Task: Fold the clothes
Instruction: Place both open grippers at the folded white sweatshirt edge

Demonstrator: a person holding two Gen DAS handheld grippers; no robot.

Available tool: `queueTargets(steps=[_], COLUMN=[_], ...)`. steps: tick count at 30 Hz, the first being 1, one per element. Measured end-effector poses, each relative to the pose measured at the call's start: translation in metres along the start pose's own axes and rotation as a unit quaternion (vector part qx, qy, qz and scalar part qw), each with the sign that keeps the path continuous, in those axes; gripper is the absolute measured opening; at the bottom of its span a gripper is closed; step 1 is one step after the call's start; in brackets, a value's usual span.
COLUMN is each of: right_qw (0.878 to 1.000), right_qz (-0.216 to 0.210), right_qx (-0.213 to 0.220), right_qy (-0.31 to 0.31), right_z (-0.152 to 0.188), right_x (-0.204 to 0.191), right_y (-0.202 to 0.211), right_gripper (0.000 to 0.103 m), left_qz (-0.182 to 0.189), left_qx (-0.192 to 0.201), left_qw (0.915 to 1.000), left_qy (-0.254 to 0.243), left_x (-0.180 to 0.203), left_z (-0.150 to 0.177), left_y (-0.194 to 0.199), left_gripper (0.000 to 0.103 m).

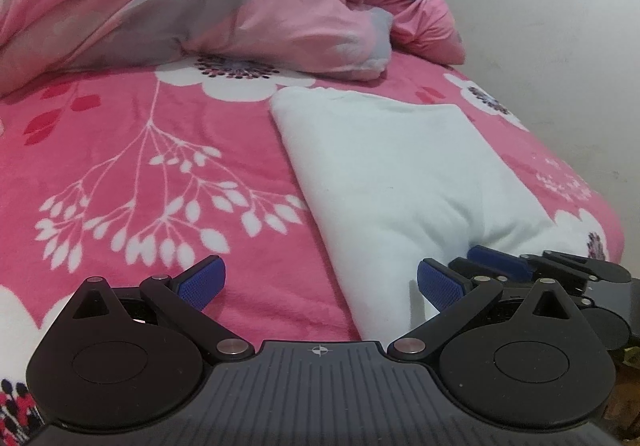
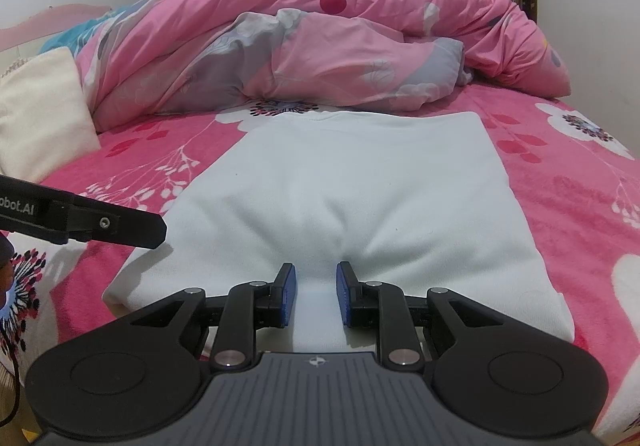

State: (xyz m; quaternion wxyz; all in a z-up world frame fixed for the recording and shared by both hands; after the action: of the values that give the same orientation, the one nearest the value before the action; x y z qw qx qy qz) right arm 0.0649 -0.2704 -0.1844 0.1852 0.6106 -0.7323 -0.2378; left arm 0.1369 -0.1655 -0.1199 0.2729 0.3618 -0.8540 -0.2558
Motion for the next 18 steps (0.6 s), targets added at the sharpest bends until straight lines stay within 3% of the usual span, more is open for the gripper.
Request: queueTargets(steps=[8,18], right_qw=[1.0,1.0], right_qz=[-0.001,-0.001], right_qx=[0.001,0.002], right_qy=[-0.001,-0.001], right_z=[0.0002,0.0], right_x=[0.0007,0.0013], right_y=[-0.0003,0.0003], right_gripper=[0.024,0.024], left_qz=[-0.028,-0.024], left_qx=[-0.007,0.001], left_qw=[0.9995,0.9995], left_qy=[-0.011,0.018], left_x=[0.002,-0.0041], left_z=[0.0025,-0.0069], left_y=[-0.0024,0.0035], left_gripper=[0.103,0.103])
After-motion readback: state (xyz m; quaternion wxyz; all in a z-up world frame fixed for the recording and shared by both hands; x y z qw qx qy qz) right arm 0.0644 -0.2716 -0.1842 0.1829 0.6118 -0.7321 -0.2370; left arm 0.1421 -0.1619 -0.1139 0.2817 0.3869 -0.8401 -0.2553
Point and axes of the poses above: each gripper's, at about its wrist camera, not at the fingertips, and y roughly against the way its jaws point, x to its right, z to its underside, the point moved 10 cm from there along -y, roughly the way its jaws point, and after that the axes turned 5 degrees about z, right-handed, at the moved point
